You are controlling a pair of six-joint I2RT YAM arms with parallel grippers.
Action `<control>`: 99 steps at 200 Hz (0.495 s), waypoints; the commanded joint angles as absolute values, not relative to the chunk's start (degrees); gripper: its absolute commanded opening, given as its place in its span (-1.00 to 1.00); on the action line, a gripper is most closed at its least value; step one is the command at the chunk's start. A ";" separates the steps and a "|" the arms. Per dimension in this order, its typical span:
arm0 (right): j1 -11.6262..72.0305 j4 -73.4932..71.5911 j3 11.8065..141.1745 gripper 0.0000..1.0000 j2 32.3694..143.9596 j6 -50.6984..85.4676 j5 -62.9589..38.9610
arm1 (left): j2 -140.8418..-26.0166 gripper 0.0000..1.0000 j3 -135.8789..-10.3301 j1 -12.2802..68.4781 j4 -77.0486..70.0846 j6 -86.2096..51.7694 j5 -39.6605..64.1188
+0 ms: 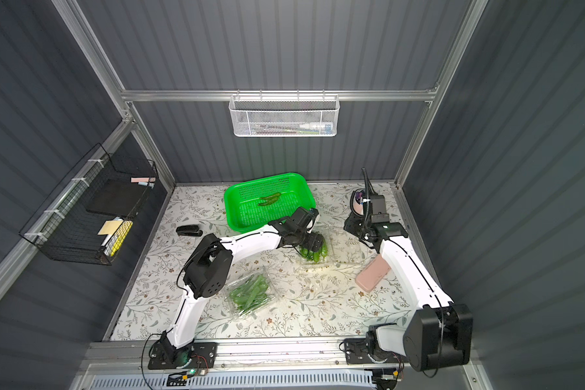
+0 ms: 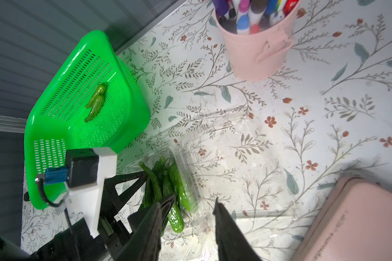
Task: Take small green peppers out of containers
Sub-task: Pick up the green pepper from the packing box.
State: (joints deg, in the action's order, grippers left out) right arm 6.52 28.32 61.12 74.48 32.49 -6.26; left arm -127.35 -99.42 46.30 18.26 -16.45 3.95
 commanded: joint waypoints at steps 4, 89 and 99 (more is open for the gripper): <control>6.33 29.26 62.49 -0.19 75.57 32.81 -7.74 | -128.41 0.53 -101.53 46.32 21.20 -16.87 1.86; 6.33 28.87 61.70 -0.20 75.68 32.69 -7.92 | -130.04 -0.06 -104.29 46.40 20.65 -16.89 4.31; 6.33 28.92 61.61 -0.20 75.60 32.70 -7.91 | -130.32 -0.10 -104.66 46.40 20.71 -16.93 4.59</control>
State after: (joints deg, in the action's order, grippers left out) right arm 6.52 28.36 61.14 75.57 32.53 -7.68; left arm -128.84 -102.45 46.30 19.59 -17.06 3.49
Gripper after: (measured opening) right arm 0.403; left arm 0.471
